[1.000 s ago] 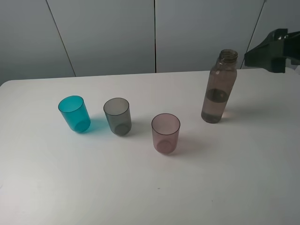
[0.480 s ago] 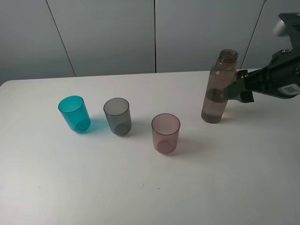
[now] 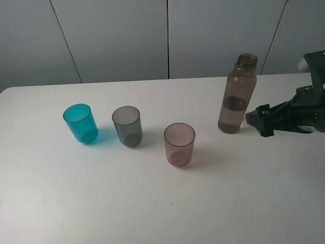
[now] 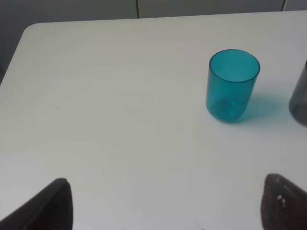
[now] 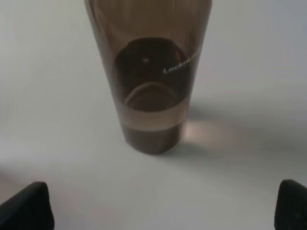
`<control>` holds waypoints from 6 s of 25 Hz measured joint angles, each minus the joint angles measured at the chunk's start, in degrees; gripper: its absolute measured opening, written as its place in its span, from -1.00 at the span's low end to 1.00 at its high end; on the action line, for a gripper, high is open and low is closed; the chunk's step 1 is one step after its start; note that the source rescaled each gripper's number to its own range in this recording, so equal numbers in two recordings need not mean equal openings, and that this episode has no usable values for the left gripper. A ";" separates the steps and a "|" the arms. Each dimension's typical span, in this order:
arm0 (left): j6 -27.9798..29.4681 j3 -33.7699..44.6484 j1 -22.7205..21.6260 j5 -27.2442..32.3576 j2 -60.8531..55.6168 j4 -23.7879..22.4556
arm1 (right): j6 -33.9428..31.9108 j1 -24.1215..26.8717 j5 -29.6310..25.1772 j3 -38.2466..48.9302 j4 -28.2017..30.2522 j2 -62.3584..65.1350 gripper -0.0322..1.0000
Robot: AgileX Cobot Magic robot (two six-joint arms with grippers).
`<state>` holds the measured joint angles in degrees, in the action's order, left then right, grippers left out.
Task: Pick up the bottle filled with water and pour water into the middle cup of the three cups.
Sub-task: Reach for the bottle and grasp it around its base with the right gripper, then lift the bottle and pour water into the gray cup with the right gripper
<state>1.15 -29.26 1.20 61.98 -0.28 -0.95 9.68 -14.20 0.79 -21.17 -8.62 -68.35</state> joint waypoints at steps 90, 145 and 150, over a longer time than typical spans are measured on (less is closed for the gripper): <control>0.11 0.00 0.00 0.00 0.00 0.00 | -15.17 0.00 66.97 -6.56 12.05 -49.36 1.00; 0.11 0.00 0.00 0.00 0.00 0.00 | -15.31 0.00 66.20 -7.77 15.40 -49.37 -0.86; 0.11 0.00 0.00 0.00 0.00 0.00 | -16.40 0.00 59.59 -7.77 16.97 -45.17 -0.86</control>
<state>1.26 -29.26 1.20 61.98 -0.28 -0.95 -6.72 -14.20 60.38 -28.93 8.35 -113.53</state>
